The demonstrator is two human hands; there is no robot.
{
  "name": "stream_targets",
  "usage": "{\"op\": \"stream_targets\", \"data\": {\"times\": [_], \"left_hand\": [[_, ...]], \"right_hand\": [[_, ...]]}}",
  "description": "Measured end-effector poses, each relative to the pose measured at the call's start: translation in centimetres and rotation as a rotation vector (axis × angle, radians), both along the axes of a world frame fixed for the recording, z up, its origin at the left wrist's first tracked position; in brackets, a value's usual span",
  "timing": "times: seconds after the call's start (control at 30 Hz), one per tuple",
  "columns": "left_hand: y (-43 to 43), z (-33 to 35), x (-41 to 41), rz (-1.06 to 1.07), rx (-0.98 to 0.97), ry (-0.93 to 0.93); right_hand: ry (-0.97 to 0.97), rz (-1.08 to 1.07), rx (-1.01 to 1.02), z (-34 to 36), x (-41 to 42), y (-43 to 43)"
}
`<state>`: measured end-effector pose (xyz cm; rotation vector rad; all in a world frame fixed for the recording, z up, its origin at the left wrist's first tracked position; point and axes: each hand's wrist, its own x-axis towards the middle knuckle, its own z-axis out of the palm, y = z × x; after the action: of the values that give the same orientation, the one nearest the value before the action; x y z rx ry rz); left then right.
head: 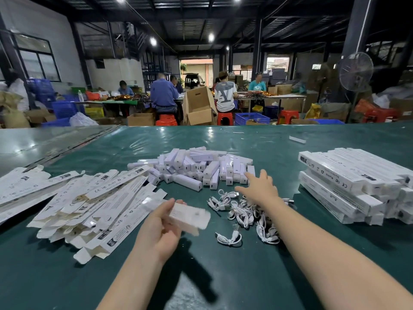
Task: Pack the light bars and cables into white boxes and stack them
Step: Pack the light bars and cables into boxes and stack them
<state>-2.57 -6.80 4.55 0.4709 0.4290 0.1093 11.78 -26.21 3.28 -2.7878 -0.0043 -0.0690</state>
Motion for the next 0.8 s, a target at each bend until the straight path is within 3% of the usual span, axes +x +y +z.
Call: {"op": "stream_targets", "data": {"times": [0.13, 0.23, 0.37, 0.57, 0.8], "left_hand": [[-0.7, -0.1, -0.6, -0.051, -0.095, -0.14], [-0.9, 0.0, -0.9, -0.153, -0.146, -0.256], [-1.5, 0.0, -0.9, -0.151, -0.071, -0.186], [-1.9, 0.2, -1.3, -0.146, 0.002, -0.138], [-1.9, -0.3, -1.2, -0.249, -0.082, -0.186]], "right_hand": [[0.191, 0.001, -0.029, -0.1, 0.7, 0.5], [0.053, -0.012, -0.008, -0.5, 0.2, 0.4], [-0.147, 0.081, -0.104, -1.1, -0.3, 0.4], [0.171, 0.246, -0.096, -0.6, 1.0, 0.0], [0.082, 0.14, -0.053, -1.0, 1.1, 0.3]]}}
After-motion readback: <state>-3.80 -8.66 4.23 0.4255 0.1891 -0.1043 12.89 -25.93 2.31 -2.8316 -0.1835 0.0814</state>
